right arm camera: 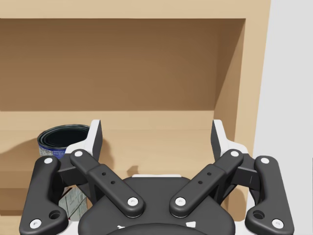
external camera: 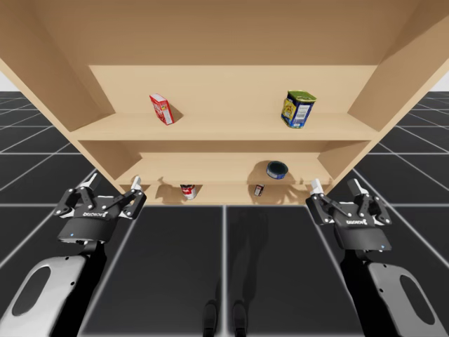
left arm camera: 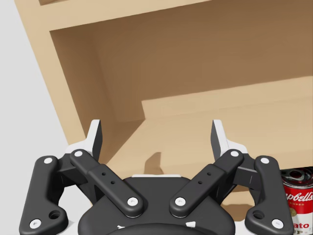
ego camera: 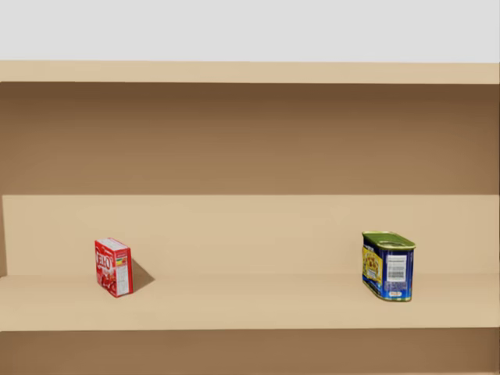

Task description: Look through the shelves, find the pudding box, and take it.

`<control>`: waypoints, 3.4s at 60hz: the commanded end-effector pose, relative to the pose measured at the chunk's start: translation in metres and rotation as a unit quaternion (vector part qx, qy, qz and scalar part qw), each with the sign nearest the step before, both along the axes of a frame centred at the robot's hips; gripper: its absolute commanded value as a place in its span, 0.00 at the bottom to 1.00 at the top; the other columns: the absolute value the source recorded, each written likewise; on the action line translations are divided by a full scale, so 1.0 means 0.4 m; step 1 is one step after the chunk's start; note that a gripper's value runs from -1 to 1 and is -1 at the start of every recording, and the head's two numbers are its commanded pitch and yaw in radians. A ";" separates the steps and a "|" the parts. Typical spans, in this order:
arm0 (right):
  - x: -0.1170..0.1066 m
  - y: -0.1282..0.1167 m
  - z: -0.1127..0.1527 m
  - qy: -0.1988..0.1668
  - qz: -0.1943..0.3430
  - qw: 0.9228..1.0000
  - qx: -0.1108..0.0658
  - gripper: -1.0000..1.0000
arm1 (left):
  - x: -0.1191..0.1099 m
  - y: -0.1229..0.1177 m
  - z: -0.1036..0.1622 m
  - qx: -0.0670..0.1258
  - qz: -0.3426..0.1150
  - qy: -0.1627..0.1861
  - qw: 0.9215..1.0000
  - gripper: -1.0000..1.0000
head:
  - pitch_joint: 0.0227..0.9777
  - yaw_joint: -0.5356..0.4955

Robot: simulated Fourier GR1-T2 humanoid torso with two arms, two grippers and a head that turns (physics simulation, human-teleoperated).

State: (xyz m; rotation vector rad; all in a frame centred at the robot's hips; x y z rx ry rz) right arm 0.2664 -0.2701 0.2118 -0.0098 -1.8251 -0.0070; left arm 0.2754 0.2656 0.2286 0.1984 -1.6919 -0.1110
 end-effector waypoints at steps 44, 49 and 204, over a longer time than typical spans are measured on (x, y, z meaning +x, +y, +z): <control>0.001 0.003 0.000 0.015 0.016 1.000 0.005 0.00 | -0.003 -0.014 -0.001 0.005 -0.013 0.005 1.000 0.00 | 0.57 0.45; 0.002 0.004 -0.002 0.017 0.017 1.000 0.003 0.00 | -0.003 -0.016 -0.001 0.006 -0.014 0.005 1.000 0.00 | 0.63 0.43; 0.348 0.371 -0.308 0.249 -0.087 0.963 -0.053 0.00 | -0.013 -0.028 0.005 0.011 -0.017 0.005 1.000 0.00 | 0.71 0.30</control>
